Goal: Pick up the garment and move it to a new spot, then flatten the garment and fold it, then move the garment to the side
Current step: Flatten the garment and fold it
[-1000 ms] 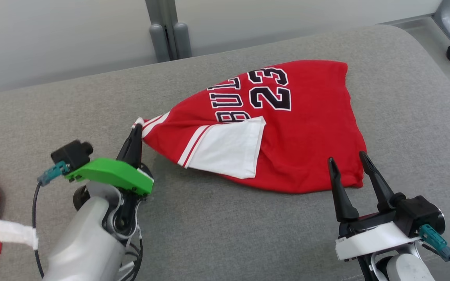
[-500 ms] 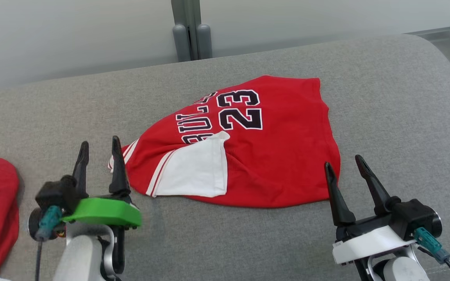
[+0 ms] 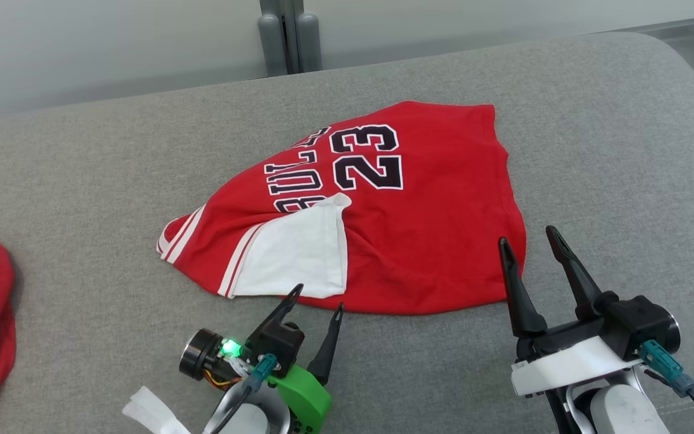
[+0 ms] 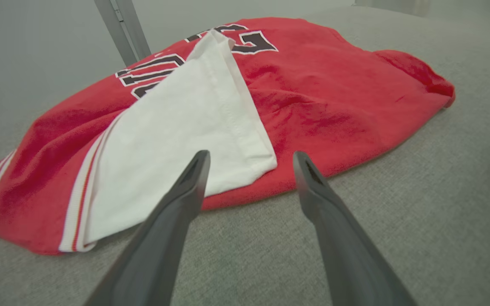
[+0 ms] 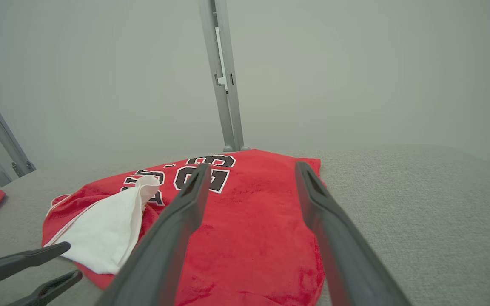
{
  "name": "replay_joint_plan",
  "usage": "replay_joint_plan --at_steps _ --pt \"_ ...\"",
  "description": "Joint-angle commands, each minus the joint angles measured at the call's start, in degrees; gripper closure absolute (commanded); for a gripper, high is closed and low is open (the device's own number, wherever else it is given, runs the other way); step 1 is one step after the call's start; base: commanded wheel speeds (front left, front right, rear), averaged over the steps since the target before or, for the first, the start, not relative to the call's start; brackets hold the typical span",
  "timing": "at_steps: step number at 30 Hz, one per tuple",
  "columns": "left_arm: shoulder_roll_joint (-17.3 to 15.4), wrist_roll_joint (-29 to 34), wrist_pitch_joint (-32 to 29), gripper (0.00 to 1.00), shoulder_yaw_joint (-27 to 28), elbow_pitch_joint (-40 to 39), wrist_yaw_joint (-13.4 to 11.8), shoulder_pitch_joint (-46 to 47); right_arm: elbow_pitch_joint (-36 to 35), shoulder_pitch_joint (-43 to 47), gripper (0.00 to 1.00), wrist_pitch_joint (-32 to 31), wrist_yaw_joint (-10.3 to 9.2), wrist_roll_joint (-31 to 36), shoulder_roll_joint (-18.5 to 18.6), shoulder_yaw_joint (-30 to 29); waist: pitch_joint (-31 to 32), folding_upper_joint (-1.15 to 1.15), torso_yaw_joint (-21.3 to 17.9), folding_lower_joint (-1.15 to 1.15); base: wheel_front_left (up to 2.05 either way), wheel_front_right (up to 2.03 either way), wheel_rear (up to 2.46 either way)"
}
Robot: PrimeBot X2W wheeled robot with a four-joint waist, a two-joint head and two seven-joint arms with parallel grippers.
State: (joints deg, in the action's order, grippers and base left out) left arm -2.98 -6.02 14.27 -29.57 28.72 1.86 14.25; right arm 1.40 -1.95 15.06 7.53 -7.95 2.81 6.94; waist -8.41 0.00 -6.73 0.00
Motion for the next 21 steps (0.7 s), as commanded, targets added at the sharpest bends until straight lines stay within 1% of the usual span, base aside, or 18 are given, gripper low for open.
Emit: replay_joint_plan --at_steps 1,4,9,15,16,17,18,19,21 --pt "-0.09 -0.20 -0.44 0.00 -0.96 1.87 -0.37 1.51 -0.02 -0.38 0.00 0.17 -0.08 -0.17 0.14 -0.09 -0.61 0.00 -0.45 0.00 0.00 0.00 0.00" --pt "0.02 -2.73 -0.36 0.00 -3.72 4.24 -1.10 4.56 0.27 -0.74 0.00 0.17 -0.08 0.16 0.11 0.02 -1.26 0.00 -0.93 0.00 0.00 0.00 0.00" --pt "-0.03 -6.47 -0.46 0.00 -8.31 7.88 -3.91 8.85 0.11 -1.54 0.00 0.17 -0.08 0.12 0.11 0.35 -2.83 0.00 -1.81 0.00 0.00 0.00 0.00" --pt "-0.02 -9.95 -1.10 0.00 -11.42 12.46 -6.99 12.34 -0.05 -2.20 0.00 0.17 -0.08 -0.04 0.13 0.00 -3.94 0.00 -2.45 0.00 0.00 0.00 0.00" --pt "-0.02 -10.40 -1.04 0.33 -11.74 13.01 -7.11 12.53 -0.09 -2.21 0.00 0.17 -0.08 -0.13 0.13 -0.11 -3.98 0.00 -2.47 0.00 0.00 0.00 0.00" --pt "-0.02 -10.83 -0.98 0.57 -12.06 13.60 -7.52 12.79 -0.18 -2.20 0.00 0.17 -0.08 -0.19 0.12 -0.22 -3.98 0.00 -2.48 0.00 0.00 0.00 0.00" --pt "-0.03 -11.12 -0.96 0.73 -12.37 14.08 -7.59 12.99 -0.21 -2.11 0.00 0.17 -0.08 -0.23 0.12 -0.27 -3.93 0.00 -2.48 0.00 0.00 0.00 0.00" --pt "-0.02 -11.83 -1.08 1.00 -12.69 14.69 -7.46 13.09 -0.20 -1.94 0.00 0.17 -0.08 -0.28 0.11 -0.33 -3.82 0.00 -2.46 0.00 0.00 0.00 0.00" --pt "-0.03 -12.58 -1.16 1.00 -13.38 15.68 -7.34 13.36 -0.04 -1.58 0.00 0.17 -0.08 -0.33 0.12 -0.49 -3.54 0.00 -2.31 0.00 0.00 0.00 0.00"
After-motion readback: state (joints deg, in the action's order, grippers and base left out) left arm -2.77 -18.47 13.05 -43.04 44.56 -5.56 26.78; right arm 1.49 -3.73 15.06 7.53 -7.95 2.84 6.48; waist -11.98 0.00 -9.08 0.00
